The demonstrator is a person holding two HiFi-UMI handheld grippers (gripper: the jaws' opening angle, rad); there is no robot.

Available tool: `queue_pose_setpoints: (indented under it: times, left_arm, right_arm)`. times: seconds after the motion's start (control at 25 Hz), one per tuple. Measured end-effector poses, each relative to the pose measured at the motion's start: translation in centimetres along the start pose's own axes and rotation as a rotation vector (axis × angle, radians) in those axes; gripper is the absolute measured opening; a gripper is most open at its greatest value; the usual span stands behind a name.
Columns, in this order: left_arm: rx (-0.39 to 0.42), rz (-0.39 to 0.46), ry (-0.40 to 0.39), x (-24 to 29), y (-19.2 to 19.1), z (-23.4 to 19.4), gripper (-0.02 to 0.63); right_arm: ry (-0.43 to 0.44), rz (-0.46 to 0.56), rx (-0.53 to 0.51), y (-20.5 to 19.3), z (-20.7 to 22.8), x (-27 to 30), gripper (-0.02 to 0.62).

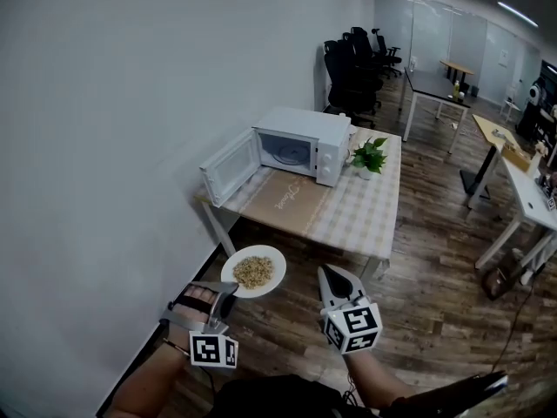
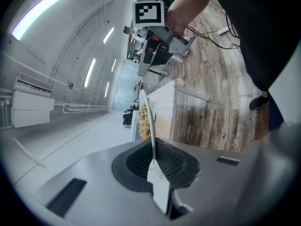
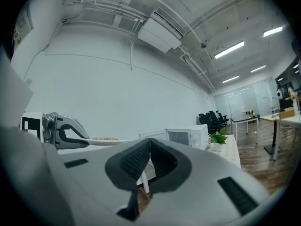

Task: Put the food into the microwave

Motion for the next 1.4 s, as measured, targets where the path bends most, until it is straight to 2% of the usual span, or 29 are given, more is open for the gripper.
queue_pose_setpoints:
  times: [0.44,0.68,1.4]
  left_arm:
    - [-0.002,0.019,-0.024,3.4,-0.2,-0.8,0.021]
    - [-0.008,0.052,-0.022,6.7,-1.1,-1.8,0.021]
    - [0.001,0.148,-0.017,17.5,-6.4,-6.6,0.021]
  right_arm:
    - [0.005,-0.006,-0.017,0.7,1.3,3.4,0.009]
    - [-0.02,-0.024,-0.034,0.7,2.1,6.2,0.009]
    - [-0.104,-0.057,-0.041,2.9,3.6,17.1,0.009]
Point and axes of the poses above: the fingertips, and each gripper's own axes: x forward along the fingers, z to its right, y out of its top, the point moved 3 cm from there along -x, backward along the fingers, and after that the axes turned 7 degrees about -z, right-handed, at the moved point
